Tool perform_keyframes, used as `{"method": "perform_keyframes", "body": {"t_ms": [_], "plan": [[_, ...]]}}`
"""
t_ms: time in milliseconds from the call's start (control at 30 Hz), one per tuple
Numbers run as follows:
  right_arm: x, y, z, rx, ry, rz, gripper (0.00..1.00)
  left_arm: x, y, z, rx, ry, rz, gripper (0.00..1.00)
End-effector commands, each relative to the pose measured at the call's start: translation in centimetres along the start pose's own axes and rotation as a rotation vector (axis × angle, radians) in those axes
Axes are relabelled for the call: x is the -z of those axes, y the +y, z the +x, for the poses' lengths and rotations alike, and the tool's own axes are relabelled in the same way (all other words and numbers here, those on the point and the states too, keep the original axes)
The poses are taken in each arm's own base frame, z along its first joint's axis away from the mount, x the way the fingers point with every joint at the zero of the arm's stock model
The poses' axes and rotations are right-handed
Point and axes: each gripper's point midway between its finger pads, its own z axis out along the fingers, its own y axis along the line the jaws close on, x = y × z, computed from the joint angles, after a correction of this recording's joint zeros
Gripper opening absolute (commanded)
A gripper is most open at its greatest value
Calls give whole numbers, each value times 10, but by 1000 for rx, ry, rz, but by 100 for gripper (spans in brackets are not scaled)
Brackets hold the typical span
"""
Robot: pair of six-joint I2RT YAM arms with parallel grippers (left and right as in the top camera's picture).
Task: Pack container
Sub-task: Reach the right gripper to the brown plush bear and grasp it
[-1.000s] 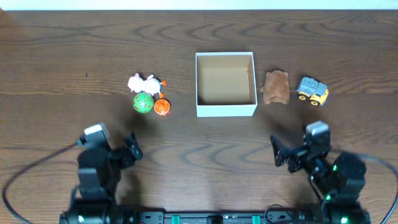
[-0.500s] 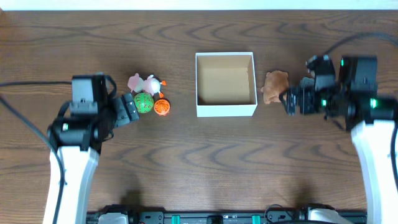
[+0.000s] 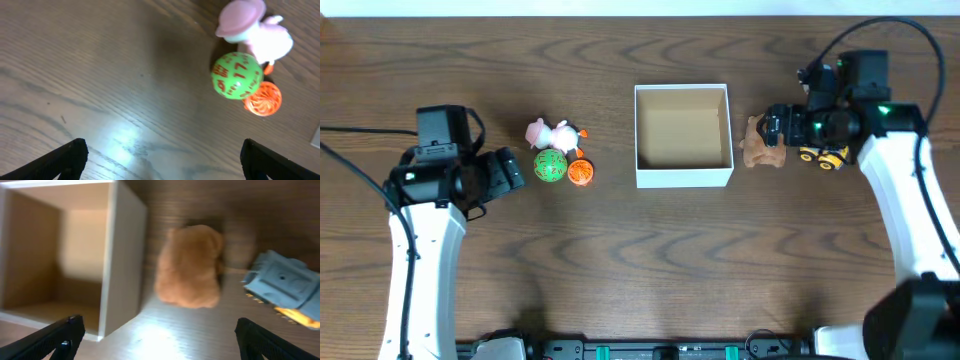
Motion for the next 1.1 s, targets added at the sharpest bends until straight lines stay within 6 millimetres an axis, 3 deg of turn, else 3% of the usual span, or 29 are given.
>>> {"method": "perform_keyframes", "body": {"t_ms": [0, 233, 367, 567, 767, 867, 1067], "plan": [[-18, -22, -7, -22, 26, 158, 99, 4, 3, -7, 0, -14, -1, 98], [-70, -36, -8, -32, 103, 174, 99, 4, 3, -7, 0, -14, 0, 98], [-90, -36, -14, -26, 115, 172, 99, 4, 3, -7, 0, -14, 0, 98], [-111, -28, -9, 2, 149, 174, 95, 4, 3, -7, 0, -14, 0, 98], [-122, -32, 3, 16, 190, 236, 88, 4, 3, -7, 0, -14, 0, 98], [-128, -38, 11, -12, 218, 262, 75, 4, 3, -7, 0, -14, 0, 98], [-127, -42, 15, -22, 234, 285, 29, 4, 3, -7, 0, -14, -1, 98]]}}
